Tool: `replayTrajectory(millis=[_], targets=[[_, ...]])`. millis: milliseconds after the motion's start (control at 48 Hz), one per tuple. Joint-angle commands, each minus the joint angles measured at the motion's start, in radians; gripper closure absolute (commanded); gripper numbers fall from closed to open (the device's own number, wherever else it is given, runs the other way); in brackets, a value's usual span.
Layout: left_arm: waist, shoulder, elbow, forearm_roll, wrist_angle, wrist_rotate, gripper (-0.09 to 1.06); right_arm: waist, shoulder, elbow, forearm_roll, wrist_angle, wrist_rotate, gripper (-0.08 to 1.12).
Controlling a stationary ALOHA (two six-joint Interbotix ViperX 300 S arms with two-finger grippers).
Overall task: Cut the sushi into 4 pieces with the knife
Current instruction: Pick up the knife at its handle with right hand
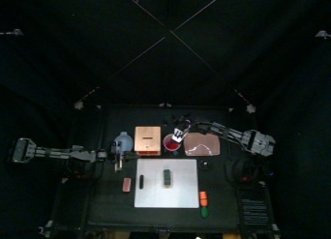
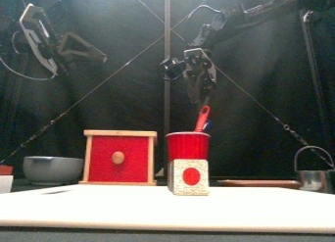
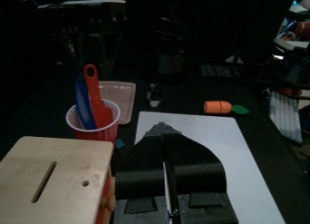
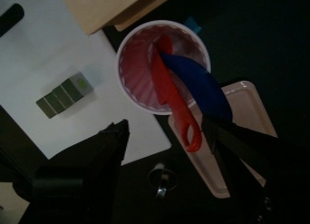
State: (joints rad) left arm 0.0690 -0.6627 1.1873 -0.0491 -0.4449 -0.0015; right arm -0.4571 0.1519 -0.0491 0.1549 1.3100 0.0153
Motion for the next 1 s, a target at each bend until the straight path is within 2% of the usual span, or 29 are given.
replayTrajectory(millis=[21, 312, 500, 708, 1000], targets=[[0.002, 0.002, -0.014, -0.003, -0.009, 0.002, 0.97, -0.002, 0.005, -0.037, 0.000, 0.035, -0.008, 0.09], [0.003, 0.002, -0.012, -0.003, -0.009, 0.000, 0.97, -0.006, 0.046, -0.067, 0.000, 0.072, -0.012, 0.10], [0.003, 0.002, -0.009, -0.003, -0.009, 0.000, 0.97, -0.008, 0.066, -0.069, 0.005, 0.084, -0.015, 0.17], [0.003, 0.002, -0.008, -0.003, -0.009, 0.000, 0.97, -0.009, 0.075, -0.069, 0.002, 0.091, -0.015, 0.35], [0.003, 0.002, -0.008, -0.003, -0.011, 0.002, 0.97, -0.012, 0.086, -0.077, 0.018, 0.091, -0.015, 0.69]])
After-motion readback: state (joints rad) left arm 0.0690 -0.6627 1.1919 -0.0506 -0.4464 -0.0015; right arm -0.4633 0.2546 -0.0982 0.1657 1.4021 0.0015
